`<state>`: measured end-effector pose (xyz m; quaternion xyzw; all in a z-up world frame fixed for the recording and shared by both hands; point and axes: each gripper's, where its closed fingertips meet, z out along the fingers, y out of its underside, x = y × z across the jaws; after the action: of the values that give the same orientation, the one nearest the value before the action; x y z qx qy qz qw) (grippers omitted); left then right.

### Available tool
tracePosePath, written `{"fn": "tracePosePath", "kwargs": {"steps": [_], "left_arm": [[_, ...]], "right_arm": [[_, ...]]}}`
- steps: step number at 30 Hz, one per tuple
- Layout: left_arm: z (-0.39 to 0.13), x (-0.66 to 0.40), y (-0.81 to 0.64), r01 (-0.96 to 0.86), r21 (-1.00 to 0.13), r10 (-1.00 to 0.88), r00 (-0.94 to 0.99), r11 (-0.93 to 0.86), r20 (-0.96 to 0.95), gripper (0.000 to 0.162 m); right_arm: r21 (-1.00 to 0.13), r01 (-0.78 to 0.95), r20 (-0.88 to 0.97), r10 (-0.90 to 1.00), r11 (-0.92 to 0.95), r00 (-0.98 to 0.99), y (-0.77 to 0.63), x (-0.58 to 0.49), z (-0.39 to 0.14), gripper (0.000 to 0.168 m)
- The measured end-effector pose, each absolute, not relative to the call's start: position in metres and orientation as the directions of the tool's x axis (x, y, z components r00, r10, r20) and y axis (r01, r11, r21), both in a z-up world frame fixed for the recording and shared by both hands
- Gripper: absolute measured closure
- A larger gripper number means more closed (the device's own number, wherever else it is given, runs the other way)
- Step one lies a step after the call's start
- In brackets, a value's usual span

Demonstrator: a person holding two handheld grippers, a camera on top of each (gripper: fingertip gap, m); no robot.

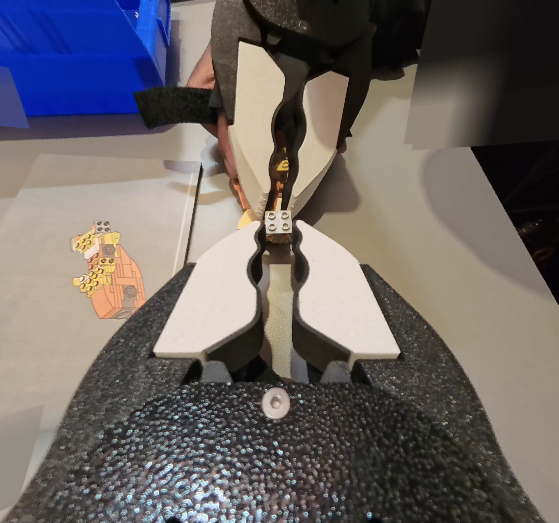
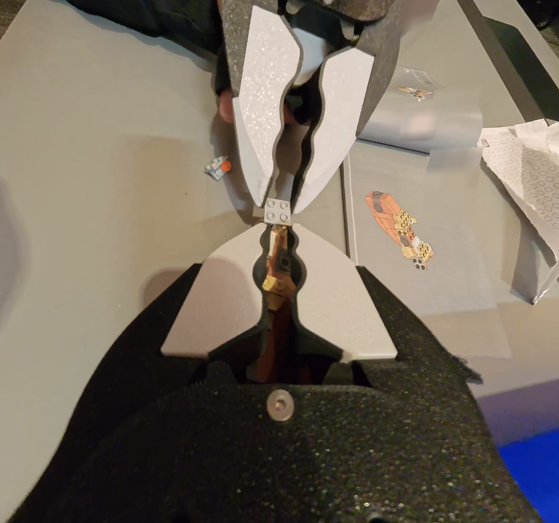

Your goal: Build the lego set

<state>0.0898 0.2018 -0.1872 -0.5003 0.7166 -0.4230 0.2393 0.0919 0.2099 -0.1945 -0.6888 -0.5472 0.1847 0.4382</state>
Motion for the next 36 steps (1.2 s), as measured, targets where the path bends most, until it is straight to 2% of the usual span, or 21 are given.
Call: {"fn": "tracePosePath", "kwargs": {"steps": [17, 19, 25, 31, 36], "left_arm": [[-0.1887, 0.0906, 0.2015, -0.539, -0.835, -0.907, -0.398, 0.110, 0.138, 0.146], [-0.1885, 0.0911, 0.2026, -0.537, -0.836, -0.909, -0.394, 0.108, 0.136, 0.147], [-0.1888, 0.0915, 0.2028, -0.539, -0.835, -0.905, -0.401, 0.111, 0.139, 0.147], [-0.1889, 0.0921, 0.2057, -0.545, -0.832, -0.902, -0.403, 0.101, 0.155, 0.146], [-0.1888, 0.0916, 0.2061, -0.546, -0.831, -0.899, -0.408, 0.103, 0.157, 0.147]], "right_arm": [[-0.799, 0.602, 0.239, 0.921, 0.006, 0.309, 0.2081, 0.0923, -0.1957, 0.155], [-0.793, 0.609, 0.243, 0.921, 0.009, 0.304, 0.2079, 0.0928, -0.1969, 0.148], [-0.767, 0.641, 0.277, 0.917, 0.030, 0.289, 0.2080, 0.0958, -0.2007, 0.144], [-0.774, 0.632, 0.283, 0.914, 0.039, 0.292, 0.2085, 0.0970, -0.1984, 0.157], [-0.775, 0.632, 0.273, 0.910, 0.016, 0.311, 0.2098, 0.0957, -0.1984, 0.156]]}}
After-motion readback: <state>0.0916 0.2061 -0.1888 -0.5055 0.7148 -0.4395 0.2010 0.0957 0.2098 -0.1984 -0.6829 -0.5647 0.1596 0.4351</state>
